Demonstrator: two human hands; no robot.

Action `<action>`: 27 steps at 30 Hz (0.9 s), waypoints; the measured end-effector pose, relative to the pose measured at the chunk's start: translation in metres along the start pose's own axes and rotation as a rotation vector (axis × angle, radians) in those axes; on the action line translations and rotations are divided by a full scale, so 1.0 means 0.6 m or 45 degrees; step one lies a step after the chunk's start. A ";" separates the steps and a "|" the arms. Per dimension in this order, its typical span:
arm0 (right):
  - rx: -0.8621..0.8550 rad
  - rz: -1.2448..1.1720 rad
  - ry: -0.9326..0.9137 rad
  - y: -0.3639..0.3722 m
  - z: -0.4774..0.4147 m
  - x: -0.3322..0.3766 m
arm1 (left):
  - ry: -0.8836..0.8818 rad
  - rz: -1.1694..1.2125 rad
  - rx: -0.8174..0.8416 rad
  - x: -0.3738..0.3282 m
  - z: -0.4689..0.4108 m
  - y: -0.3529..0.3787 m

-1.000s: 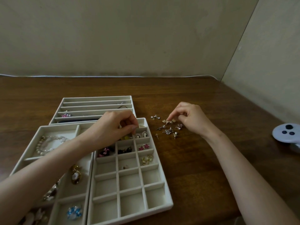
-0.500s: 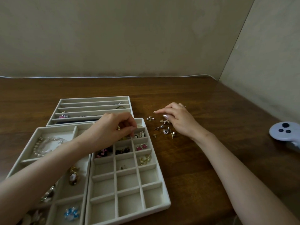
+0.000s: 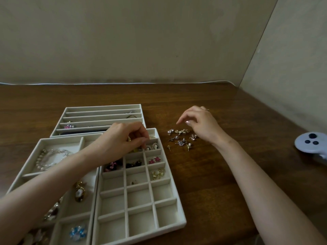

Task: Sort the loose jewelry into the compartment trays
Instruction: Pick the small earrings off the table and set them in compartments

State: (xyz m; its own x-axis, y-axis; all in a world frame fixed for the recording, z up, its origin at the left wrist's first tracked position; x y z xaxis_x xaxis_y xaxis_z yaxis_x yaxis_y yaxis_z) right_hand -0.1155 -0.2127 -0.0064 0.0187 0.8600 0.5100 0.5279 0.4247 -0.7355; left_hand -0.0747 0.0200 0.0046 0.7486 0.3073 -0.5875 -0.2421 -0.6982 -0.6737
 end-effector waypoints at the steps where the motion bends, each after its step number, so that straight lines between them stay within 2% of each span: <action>1: 0.050 -0.016 0.032 -0.005 0.001 -0.002 | 0.002 0.001 0.002 0.000 0.000 0.000; 5: 0.219 0.000 0.089 -0.007 0.009 -0.008 | 0.006 0.001 0.001 0.000 0.000 0.000; 18: 0.070 -0.116 0.272 -0.020 0.006 -0.028 | 0.001 -0.001 0.000 0.004 0.000 0.001; 27: 0.032 -0.125 0.296 -0.020 0.005 -0.041 | 0.001 -0.007 0.000 0.004 -0.001 0.001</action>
State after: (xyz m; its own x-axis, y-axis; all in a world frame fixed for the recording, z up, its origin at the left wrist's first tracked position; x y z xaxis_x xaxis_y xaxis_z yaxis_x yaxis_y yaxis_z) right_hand -0.1249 -0.2382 -0.0114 0.1650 0.7273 0.6662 0.5159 0.5121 -0.6868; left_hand -0.0724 0.0201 0.0030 0.7501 0.3106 -0.5838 -0.2381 -0.6968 -0.6766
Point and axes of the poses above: each hand's wrist, its own z-axis away from the middle knuckle, its own y-axis out of the palm, x = y × z, the point moved 3 cm from there along -z, towards the middle knuckle, and after that the axes turned 13 degrees about -x, right-handed, at the moved point
